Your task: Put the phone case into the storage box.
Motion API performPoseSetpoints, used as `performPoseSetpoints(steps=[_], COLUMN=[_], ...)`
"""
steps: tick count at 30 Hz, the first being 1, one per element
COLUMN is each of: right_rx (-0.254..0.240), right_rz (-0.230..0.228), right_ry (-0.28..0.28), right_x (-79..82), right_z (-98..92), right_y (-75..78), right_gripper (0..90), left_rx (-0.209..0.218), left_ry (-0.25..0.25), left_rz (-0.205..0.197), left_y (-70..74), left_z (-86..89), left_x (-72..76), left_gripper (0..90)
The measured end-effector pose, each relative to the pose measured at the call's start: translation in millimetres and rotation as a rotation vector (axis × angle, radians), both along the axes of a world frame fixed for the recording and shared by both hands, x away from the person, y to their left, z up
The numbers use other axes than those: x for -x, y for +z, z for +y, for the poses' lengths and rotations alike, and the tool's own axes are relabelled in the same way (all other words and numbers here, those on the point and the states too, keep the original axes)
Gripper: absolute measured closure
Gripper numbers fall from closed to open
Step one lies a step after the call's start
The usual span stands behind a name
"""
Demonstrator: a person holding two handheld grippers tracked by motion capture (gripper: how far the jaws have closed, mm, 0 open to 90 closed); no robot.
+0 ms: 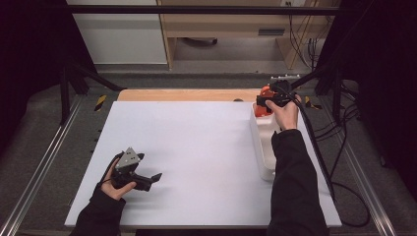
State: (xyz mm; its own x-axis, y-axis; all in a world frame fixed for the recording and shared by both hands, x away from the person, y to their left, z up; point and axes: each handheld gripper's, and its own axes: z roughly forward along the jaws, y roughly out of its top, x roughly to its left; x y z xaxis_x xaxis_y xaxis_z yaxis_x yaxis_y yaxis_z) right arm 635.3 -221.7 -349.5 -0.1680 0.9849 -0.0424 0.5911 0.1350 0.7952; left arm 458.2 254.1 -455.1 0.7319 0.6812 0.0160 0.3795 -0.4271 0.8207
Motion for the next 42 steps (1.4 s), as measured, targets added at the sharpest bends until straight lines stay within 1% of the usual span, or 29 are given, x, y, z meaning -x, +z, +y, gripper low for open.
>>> performPoseSetpoints(steps=[5, 9, 19, 22, 28, 32, 37, 42], right_rx=[0.0, 0.008, -0.004, -0.002, 0.005, 0.005, -0.004, 0.004], right_rz=[0.011, 0.017, 0.034, 0.049, 0.058, 0.073, 0.085, 0.098], right_ry=[-0.004, -0.013, -0.025, -0.025, -0.032, -0.039, -0.044, -0.046], right_x=[-2.5, -5.3, -8.8, -10.3, -12.6, -14.8, -18.2, -20.7], right_z=[1.5, 0.7, -0.9, -1.2, -1.7, -0.9, 0.4, 2.5], right_y=[-3.0, -6.2, -14.5, -17.5, -21.8, -25.4, -30.1, -35.3], right_gripper=[15.2, 15.2, 15.2, 15.1, 15.1, 15.1, 15.1, 15.1], left_rx=[-0.003, -0.004, -0.011, -0.015, -0.018, -0.019, -0.015, -0.018], left_ry=[-0.002, -0.004, -0.008, -0.01, -0.012, -0.01, -0.011, -0.011], left_rz=[0.0, 0.001, 0.004, 0.004, 0.005, 0.005, 0.004, 0.004], left_y=[0.0, -0.3, -1.9, -1.8, -2.3, -2.5, -2.5, -2.3], left_z=[-0.3, -0.2, -1.4, -1.4, -1.7, -1.8, -1.4, -1.5], left_x=[0.3, 0.0, -0.5, -0.5, -0.7, -0.8, -1.0, -0.8], left_gripper=[0.0, 0.0, 0.0, 0.0, 0.0, 0.0, 0.0, 0.0])
